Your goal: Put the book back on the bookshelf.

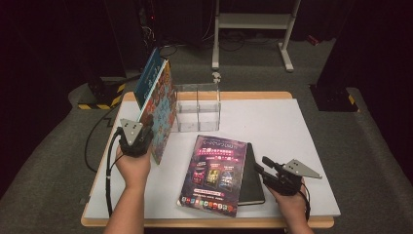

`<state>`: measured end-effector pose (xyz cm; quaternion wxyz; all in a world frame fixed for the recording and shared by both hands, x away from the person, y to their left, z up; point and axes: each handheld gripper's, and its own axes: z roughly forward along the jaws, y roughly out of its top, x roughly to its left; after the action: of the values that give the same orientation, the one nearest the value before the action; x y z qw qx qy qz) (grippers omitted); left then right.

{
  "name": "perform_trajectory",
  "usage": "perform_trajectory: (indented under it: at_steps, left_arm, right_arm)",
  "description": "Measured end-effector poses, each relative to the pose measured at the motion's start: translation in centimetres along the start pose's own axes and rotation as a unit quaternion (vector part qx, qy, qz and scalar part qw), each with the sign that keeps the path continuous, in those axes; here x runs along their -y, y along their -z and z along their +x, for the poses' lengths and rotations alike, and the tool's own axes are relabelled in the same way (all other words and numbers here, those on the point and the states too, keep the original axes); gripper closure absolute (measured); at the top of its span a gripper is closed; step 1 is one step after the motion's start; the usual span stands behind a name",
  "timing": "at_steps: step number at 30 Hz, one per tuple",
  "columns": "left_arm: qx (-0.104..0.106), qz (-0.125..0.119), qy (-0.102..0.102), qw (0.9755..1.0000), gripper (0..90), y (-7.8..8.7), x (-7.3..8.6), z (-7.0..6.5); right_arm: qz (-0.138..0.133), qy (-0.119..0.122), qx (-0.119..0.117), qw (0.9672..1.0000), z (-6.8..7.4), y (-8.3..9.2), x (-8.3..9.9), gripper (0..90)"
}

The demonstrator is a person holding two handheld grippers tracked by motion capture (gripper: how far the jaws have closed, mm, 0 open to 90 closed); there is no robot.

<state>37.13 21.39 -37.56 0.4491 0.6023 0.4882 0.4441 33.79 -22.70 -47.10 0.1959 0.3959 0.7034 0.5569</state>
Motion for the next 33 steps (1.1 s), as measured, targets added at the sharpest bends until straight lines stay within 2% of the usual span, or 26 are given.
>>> perform_trajectory:
  at_steps: [4,17,22,24,27,33]
  left_arm:
    - [-0.003,-0.003,0.007,1.0,78.6,-0.3,-0.2,0.1]
    - [-0.031,0.011,0.004,0.9994,78.4,-2.2,-1.0,-0.2]
    - [-0.033,0.017,0.009,0.9993,78.4,-2.0,-1.0,-0.1]
    - [-0.043,0.018,0.007,0.9989,78.4,-1.9,-1.0,-0.4]
    - [-0.049,0.02,0.018,0.9985,78.3,-1.8,-1.0,-0.6]
    - [-0.055,0.011,0.021,0.9982,76.5,-1.6,-0.6,-0.6]
  right_arm:
    - [0.003,-0.001,0.001,1.0,-0.1,-0.1,0.1,52.8]
    - [-0.001,-0.005,0.0,1.0,-0.3,0.1,0.0,52.9]
    - [-0.003,-0.007,0.0,1.0,-0.4,0.2,0.0,52.9]
    - [-0.003,-0.007,-0.001,1.0,-0.4,0.2,0.0,53.0]
    - [-0.002,-0.007,-0.002,1.0,-0.3,0.2,-0.1,53.0]
    - [-0.002,-0.005,-0.004,1.0,-0.2,0.2,-0.1,53.0]
